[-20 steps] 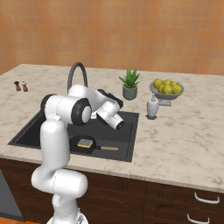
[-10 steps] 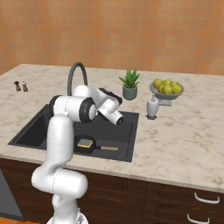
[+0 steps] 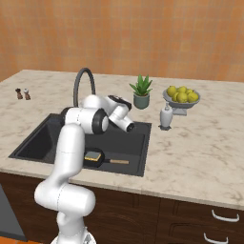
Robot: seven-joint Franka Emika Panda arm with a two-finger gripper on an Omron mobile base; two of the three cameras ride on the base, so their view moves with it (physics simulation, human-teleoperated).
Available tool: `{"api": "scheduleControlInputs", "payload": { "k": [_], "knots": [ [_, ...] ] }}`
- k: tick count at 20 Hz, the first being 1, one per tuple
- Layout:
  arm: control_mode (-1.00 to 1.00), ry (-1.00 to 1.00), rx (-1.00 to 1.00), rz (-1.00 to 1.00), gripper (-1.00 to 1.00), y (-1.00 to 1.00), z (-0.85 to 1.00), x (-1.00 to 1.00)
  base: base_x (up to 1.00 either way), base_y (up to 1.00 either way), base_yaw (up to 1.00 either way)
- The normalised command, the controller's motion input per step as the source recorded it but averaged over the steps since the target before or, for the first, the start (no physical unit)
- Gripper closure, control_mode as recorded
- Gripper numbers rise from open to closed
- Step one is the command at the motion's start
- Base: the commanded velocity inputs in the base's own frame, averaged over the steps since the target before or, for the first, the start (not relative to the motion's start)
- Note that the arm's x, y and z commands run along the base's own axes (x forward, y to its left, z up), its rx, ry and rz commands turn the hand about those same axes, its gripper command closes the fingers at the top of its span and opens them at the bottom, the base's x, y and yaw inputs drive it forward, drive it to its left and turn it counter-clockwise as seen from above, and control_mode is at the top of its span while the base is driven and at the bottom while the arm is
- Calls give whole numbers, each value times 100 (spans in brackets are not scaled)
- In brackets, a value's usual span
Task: Pick the pan and sponge and place them into the sink. Then turn on the water.
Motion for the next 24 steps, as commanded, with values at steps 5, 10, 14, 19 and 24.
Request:
{"api": "scheduleControlInputs", "payload": {
  "k": [5, 10, 14, 19, 24],
  "knots": [
    [-100, 0, 0, -1, -100, 0, -13, 41, 0, 0, 0],
    [-100, 0, 0, -2, -100, 0, -5, 37, 0, 0, 0],
    [-100, 0, 0, -3, -100, 0, -3, 35, 0, 0, 0],
    [-100, 0, 0, -8, 100, -3, -1, 27, 0, 0, 0],
    [-100, 0, 2, -16, 100, -68, -12, 4, 0, 0, 0]
  ]
}}
